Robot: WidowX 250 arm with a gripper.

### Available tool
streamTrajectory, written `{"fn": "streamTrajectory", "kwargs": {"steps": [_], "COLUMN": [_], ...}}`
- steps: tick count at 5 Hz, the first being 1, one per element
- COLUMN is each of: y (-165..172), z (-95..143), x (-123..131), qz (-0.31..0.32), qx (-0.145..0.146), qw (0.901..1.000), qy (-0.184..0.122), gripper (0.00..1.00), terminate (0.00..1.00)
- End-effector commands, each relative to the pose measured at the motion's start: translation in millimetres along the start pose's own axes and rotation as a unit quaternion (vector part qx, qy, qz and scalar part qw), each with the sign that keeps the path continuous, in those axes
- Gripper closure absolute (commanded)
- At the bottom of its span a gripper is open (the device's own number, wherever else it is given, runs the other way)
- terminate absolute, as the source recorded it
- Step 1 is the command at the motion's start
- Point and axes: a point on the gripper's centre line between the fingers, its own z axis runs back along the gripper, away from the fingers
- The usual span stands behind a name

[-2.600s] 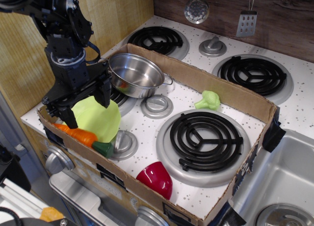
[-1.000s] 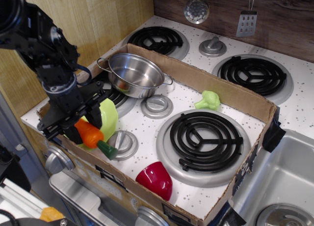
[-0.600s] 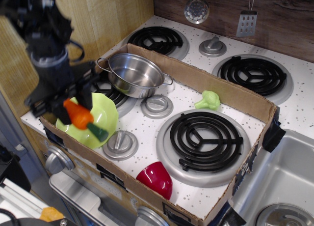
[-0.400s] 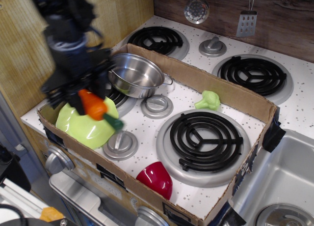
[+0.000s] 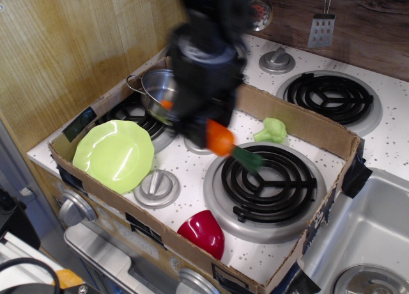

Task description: Take carrot off plate

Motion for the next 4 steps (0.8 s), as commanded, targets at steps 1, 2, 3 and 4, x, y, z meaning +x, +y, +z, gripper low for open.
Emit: {"fn": "streamTrajectory", "kwargs": {"steps": [1, 2, 3, 4], "y": [-19.2, -14.4, -11.4, -9.8], "z": [-6.2, -21.5, -31.0, -33.4], "x": [-49.5, -52.0, -48.0, -48.1], "qz": [-0.017, -0.022, -0.036, -0.041], "qx": [-0.021, -0.028, -0.030, -0.035], "qw": [0.9989, 0.9979, 0.9965, 0.9964], "qy": [0.039, 0.054, 0.070, 0.065], "gripper": [1.00, 1.00, 1.00, 0.00], "terminate": [0.00, 0.00, 0.00, 0.00]}}
